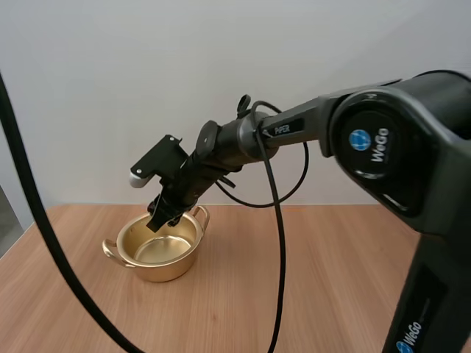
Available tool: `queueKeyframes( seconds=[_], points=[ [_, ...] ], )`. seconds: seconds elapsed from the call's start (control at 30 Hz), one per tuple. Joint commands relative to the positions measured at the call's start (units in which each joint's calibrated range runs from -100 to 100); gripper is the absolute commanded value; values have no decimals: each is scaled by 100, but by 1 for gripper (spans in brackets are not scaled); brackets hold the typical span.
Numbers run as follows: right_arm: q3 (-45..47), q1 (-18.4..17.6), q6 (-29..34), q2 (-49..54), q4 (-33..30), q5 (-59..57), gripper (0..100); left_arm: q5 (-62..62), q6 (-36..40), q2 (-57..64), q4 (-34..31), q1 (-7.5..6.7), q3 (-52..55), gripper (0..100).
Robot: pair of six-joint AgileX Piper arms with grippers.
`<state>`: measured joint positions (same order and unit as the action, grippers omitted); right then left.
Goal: Open the pot, put the car inside, and close it
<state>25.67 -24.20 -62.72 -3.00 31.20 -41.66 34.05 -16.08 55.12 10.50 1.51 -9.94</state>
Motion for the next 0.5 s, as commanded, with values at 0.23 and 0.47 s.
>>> queueKeyframes(
  seconds=[0.23, 0.47],
  points=[
    [-48, -2, -25, -545, -17, -68, 0, 10, -7, 1, -5, 1, -5, 0],
    [-63, -2, -141, -734, 18, -29, 0, 218, -7, 1, -5, 1, -5, 0]
  ],
)
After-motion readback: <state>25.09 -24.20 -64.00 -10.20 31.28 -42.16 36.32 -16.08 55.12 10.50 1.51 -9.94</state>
